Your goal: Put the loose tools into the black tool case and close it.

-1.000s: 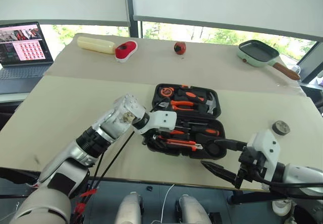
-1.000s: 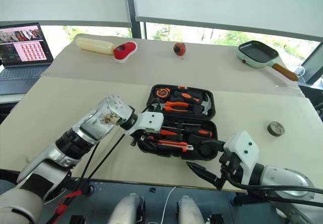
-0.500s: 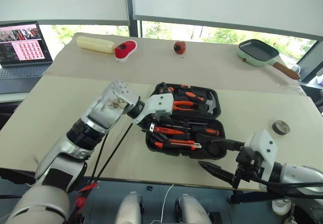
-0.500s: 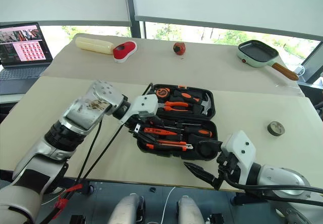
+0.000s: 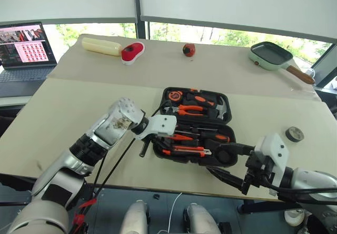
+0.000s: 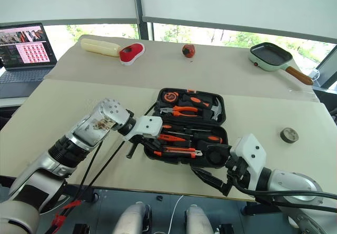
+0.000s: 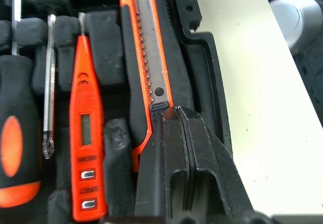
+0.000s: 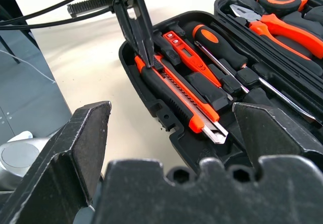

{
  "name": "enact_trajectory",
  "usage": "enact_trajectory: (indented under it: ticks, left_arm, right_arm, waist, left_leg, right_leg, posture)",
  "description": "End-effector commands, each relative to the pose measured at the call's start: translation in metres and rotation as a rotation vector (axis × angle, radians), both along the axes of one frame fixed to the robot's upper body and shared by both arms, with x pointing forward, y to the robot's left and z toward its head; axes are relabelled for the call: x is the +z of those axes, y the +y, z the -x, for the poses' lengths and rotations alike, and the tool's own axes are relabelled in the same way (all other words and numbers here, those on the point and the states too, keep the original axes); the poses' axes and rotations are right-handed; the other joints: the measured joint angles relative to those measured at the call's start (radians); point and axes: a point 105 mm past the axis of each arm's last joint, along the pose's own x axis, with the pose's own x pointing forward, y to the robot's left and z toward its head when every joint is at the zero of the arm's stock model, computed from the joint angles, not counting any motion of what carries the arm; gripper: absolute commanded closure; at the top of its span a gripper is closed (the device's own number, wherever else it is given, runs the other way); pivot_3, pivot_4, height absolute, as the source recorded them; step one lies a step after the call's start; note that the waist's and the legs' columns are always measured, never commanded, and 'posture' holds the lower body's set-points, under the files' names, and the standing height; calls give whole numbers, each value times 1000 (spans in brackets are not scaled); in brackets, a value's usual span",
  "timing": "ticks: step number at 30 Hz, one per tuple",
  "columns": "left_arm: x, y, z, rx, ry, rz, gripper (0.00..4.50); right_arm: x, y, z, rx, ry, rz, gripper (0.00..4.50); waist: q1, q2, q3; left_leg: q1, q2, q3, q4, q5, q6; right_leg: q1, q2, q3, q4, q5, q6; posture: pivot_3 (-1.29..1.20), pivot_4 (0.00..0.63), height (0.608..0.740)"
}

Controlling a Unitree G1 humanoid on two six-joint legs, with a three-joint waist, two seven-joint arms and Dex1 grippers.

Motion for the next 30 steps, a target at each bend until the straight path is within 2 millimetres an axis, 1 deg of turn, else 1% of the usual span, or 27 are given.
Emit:
enact_trajectory:
  ticks: [1, 3, 6, 8, 10, 12, 14, 16, 18, 25, 30]
  left_arm:
    - [-15, 5, -4, -5, -44, -78, 4455]
    - [-20, 1, -10, 7, -87, -85, 4455]
    - [-19, -2, -8, 2, -67, -69, 4455]
    - [-10, -5, -9, 12, -51, -35, 4455]
    - [8, -12, -11, 38, -7, 37, 4455]
    - [23, -18, -15, 65, 28, 97, 4455]
    - [30, -24, -20, 84, 24, 128, 4455]
    - [28, -28, -24, 77, -4, 127, 4455]
    - [21, -32, -23, 63, -10, 115, 4455]
    - [3, -44, -10, -33, -23, 78, 4455]
    - [-2, -46, -9, -59, -37, 71, 4455]
  right_arm:
    - [7, 4, -1, 20, -31, -21, 0]
    - [7, 5, -1, 22, -33, -24, 0]
    - [8, 5, -2, 21, -34, -24, 0]
    - [8, 5, -2, 19, -34, -24, 0]
    - [8, 4, -1, 15, -34, -22, 0]
    - [8, 3, -1, 11, -34, -21, 0]
    - [7, 3, -1, 8, -33, -21, 0]
    - [7, 3, -2, 7, -34, -22, 0]
    - [7, 4, -3, 6, -36, -24, 0]
    - [7, 3, -3, -3, -37, -24, 0]
    - [5, 2, -2, -8, -31, -23, 0]
  waist:
    - [0, 0, 0]
    - [1, 1, -1]
    - [7, 1, -1]
    - [7, 1, -1]
    - [7, 1, -1]
    - [7, 1, -1]
    - [4, 1, 0]
    - [2, 1, -1]
    - [-1, 1, -1]
    - [-3, 1, 0]
    - [-1, 1, 0]
  left_leg:
    - [0, 0, 0, 0, 0, 0]
    - [1, 0, 0, 0, 0, 0]
    - [3, -1, -1, 0, 0, 0]
    - [5, -1, -1, 0, 0, 1]
    - [8, -1, -1, 0, 0, 1]
    - [7, -1, -2, 0, 1, 1]
    - [6, -1, -2, 0, 1, 2]
    - [6, -2, -3, 0, 1, 2]
    - [6, -2, -3, -1, 0, 2]
    - [6, -3, -4, -2, 0, 2]
    - [5, -3, -4, -2, 0, 2]
  right_leg:
    - [0, 0, 0, 0, 0, 0]
    - [1, 0, 0, 0, 0, 0]
    - [6, 0, 0, -1, 0, 1]
    - [10, 0, 0, -3, 0, 1]
    - [13, 0, 0, -6, -1, 0]
    - [13, -1, -1, -7, -1, 0]
    - [12, 0, -1, -7, -1, 1]
    - [12, 0, -1, -7, -1, 2]
    - [12, -1, -1, -7, -1, 3]
    - [12, -1, -1, -7, -2, 2]
    - [12, -1, -1, -8, -2, 2]
  posture:
    - [0, 150, 740]
    - [0, 150, 740]
    - [0, 150, 740]
    - [0, 150, 740]
    - [0, 150, 740]
    - [0, 150, 740]
    - [0, 150, 740]
    - [0, 150, 740]
    - [0, 150, 740]
    - [0, 150, 740]
    - [0, 150, 740]
